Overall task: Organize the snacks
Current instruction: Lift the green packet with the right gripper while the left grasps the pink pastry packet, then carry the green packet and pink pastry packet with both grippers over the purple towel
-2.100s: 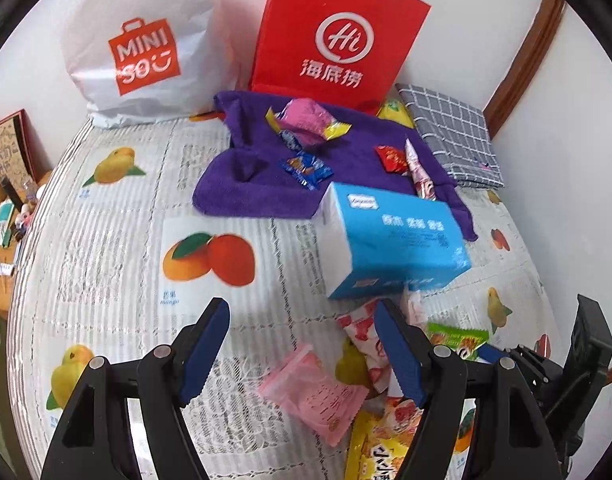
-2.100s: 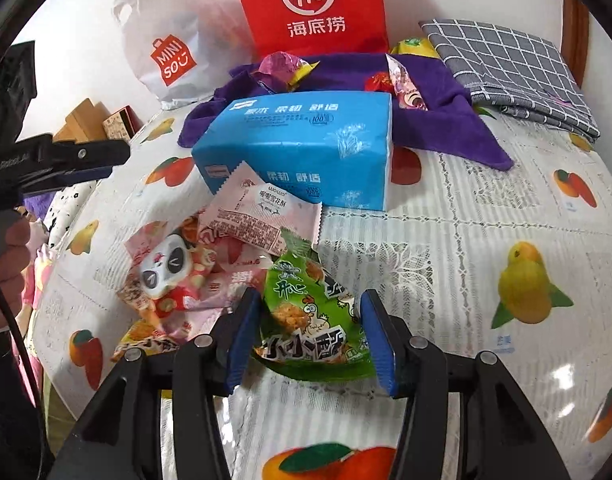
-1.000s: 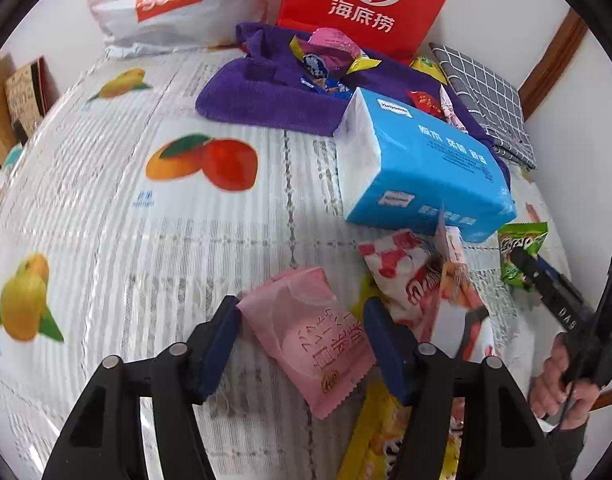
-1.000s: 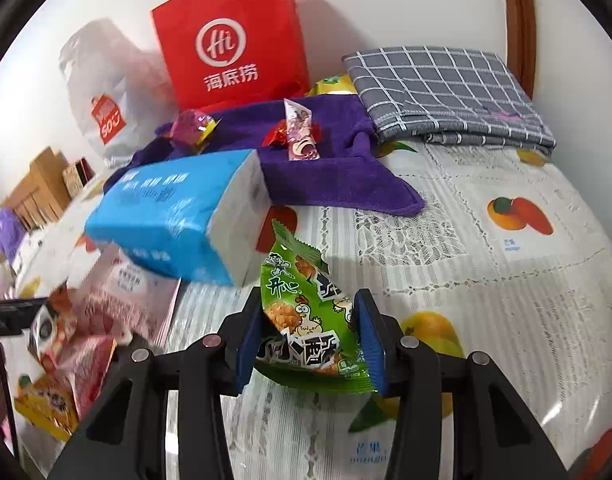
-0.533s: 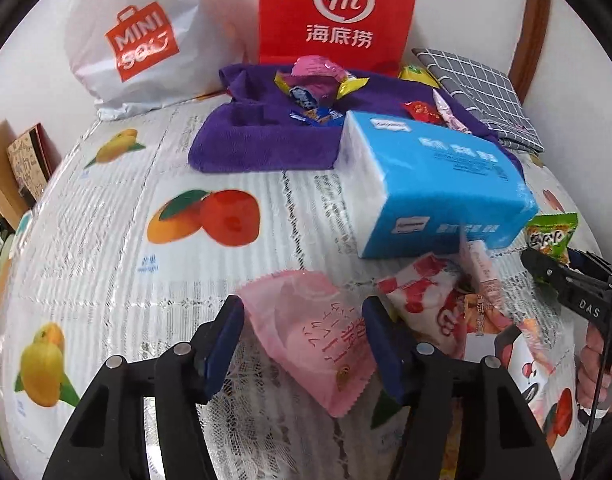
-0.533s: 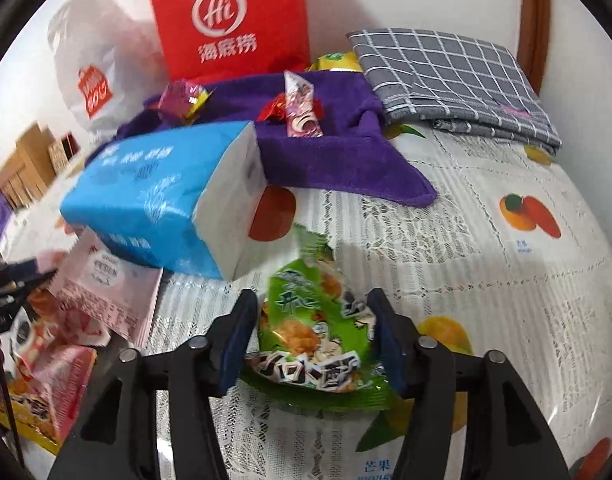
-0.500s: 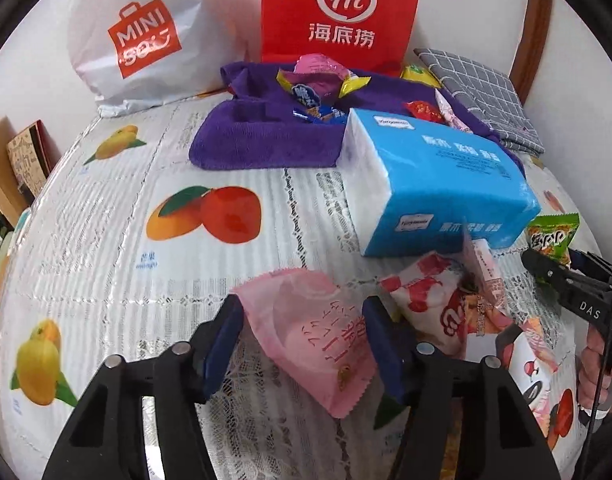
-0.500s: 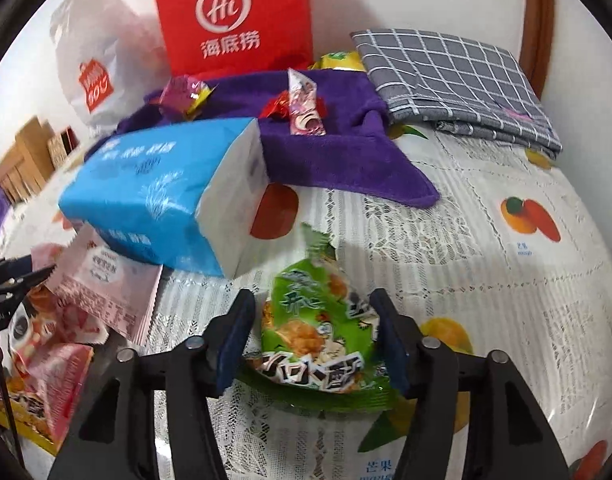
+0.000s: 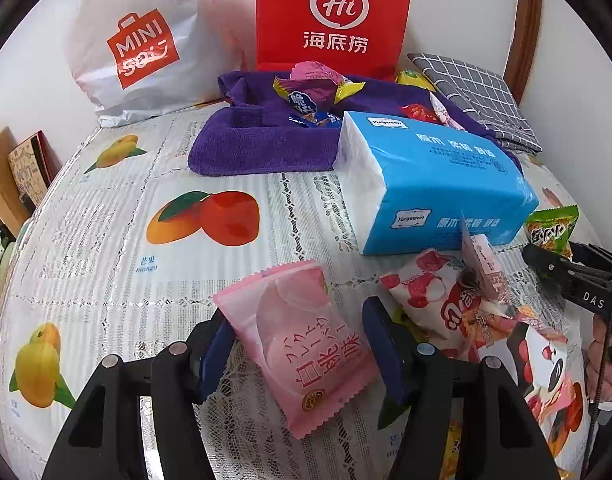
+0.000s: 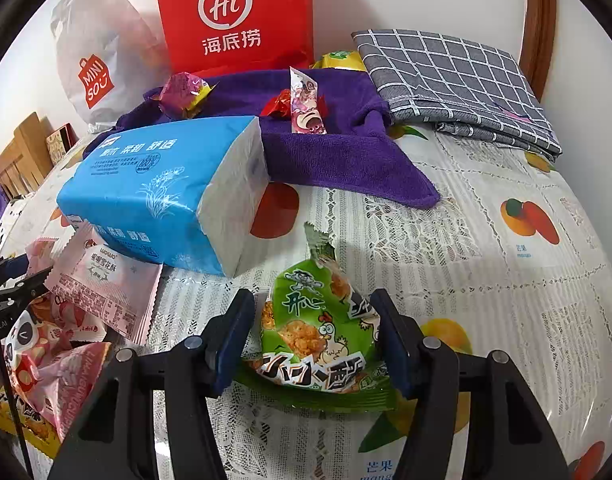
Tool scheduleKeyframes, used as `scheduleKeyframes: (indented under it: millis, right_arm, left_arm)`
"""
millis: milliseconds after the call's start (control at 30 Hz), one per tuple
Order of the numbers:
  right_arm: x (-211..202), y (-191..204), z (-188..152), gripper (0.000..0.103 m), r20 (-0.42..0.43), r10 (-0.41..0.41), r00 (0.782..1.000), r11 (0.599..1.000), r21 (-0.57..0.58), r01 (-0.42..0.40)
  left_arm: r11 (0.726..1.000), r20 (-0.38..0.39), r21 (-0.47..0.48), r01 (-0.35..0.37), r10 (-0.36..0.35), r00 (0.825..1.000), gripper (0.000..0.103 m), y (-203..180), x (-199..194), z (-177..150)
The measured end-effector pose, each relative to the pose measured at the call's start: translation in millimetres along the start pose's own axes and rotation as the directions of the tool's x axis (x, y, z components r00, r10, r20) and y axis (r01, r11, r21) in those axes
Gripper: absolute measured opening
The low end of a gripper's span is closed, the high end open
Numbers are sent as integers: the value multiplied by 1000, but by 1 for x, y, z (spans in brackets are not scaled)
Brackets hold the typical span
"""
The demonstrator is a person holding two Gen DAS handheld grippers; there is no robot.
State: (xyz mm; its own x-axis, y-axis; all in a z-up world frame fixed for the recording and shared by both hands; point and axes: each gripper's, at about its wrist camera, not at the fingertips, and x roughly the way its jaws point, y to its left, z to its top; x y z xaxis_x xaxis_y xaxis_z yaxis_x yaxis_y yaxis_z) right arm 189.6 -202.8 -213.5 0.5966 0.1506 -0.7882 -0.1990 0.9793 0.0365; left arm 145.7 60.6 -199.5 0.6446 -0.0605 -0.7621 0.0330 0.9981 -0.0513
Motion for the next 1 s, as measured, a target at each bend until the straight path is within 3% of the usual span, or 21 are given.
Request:
scheduleKeyframes:
  millis: [233, 567, 633, 1000]
  right_arm:
    - [-2, -1, 0, 57, 4, 9, 1000, 1000, 0, -9]
    - [-3, -4, 0, 50, 12, 24, 1000, 1000, 20, -24]
    - [-4, -5, 0, 48, 15, 26, 1000, 999, 24, -27]
    - [-5, -7, 0, 43, 21, 42, 999, 998, 36, -42]
  left_arm:
    - [993, 31, -91, 75, -73, 997, 52, 17, -5, -1]
    - [992, 35, -103, 71, -67, 997, 44, 18, -6, -3]
    - [992, 36, -103, 74, -71, 997, 38, 18, -6, -3]
    - [995, 33, -82, 51, -48, 998, 33, 12, -7, -4]
